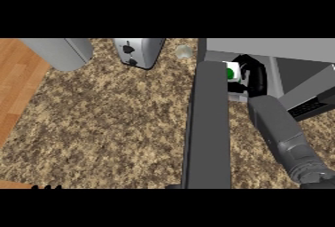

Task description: Pick up the milk, place it into the microwave and close the microwave

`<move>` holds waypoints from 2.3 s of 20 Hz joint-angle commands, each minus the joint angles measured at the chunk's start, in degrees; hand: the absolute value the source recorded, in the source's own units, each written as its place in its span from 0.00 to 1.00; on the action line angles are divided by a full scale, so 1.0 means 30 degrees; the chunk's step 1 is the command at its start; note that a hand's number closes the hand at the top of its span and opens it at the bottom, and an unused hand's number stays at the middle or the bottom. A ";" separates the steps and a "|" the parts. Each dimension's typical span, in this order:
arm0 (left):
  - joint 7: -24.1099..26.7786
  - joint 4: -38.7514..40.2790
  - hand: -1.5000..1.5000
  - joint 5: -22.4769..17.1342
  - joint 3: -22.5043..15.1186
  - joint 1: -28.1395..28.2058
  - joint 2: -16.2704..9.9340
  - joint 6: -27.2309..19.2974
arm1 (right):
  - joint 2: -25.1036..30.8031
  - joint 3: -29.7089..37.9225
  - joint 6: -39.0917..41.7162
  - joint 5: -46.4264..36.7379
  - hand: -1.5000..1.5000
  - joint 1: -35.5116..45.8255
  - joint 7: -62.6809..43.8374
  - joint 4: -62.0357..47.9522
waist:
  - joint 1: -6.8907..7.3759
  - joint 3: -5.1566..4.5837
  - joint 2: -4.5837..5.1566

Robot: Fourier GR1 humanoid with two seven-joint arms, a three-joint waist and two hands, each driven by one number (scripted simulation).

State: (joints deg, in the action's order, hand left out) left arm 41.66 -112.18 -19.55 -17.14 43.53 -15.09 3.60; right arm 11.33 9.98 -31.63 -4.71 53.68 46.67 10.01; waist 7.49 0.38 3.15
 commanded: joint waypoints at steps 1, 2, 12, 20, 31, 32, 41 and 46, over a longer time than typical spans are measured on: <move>-0.0034 -0.0094 0.00 -0.0237 0.0209 0.0088 -0.0040 0.0021 | -0.0025 0.0906 -0.0298 0.0739 1.00 0.0400 0.0946 0.0308 | 0.0189 0.0032 0.0081; 0.0149 0.0539 0.00 -0.0232 0.0457 -0.0045 -0.0346 0.0388 | -0.0268 0.0922 -0.0721 0.0693 1.00 0.0489 0.1033 0.0243 | 0.0171 -0.0003 0.0047; -0.0533 0.0641 0.00 -0.0206 0.0380 -0.1025 -0.0194 0.0164 | -0.0043 0.0955 -0.5912 -0.0187 1.00 0.1321 0.0841 -0.0175 | 0.0466 -0.0017 0.0316; -0.0329 0.0678 0.00 0.0105 0.0228 -0.1130 -0.0278 0.0309 | 0.1923 0.0061 -0.9739 -0.1806 0.00 -0.0072 -0.2607 -0.3207 | 0.0826 -0.0300 0.0839; -0.0600 0.1305 0.00 0.0105 0.0237 -0.1919 -0.0131 0.0299 | 0.0314 -0.2813 -0.7056 -0.4578 0.00 0.1369 -0.4372 -0.2781 | 0.1416 0.0006 0.0404; -0.0741 0.1429 0.00 0.0234 0.0317 -0.1810 -0.0368 0.0317 | -0.0041 -0.2756 -0.7098 -0.4518 0.00 0.1288 -0.4290 -0.2739 | 0.1459 0.0033 0.0484; -0.0852 0.1094 0.00 0.0080 0.0820 -0.2459 -0.0183 -0.0057 | -0.1017 -0.2923 -0.3983 -0.4660 0.00 0.1694 -0.3909 -0.2971 | 0.1020 0.0042 0.0434; -0.0457 0.1706 0.00 0.0159 0.0683 -0.2096 -0.0317 0.0371 | -0.1761 -0.1514 -0.2405 -0.3207 0.00 0.1308 -0.2580 -0.1648 | 0.0529 0.0052 0.0236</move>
State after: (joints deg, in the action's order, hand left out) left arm 39.85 -108.12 -19.03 -15.18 36.98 -16.10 4.42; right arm 7.39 3.27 -43.29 -16.59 58.38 36.28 3.02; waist 10.11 0.50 4.14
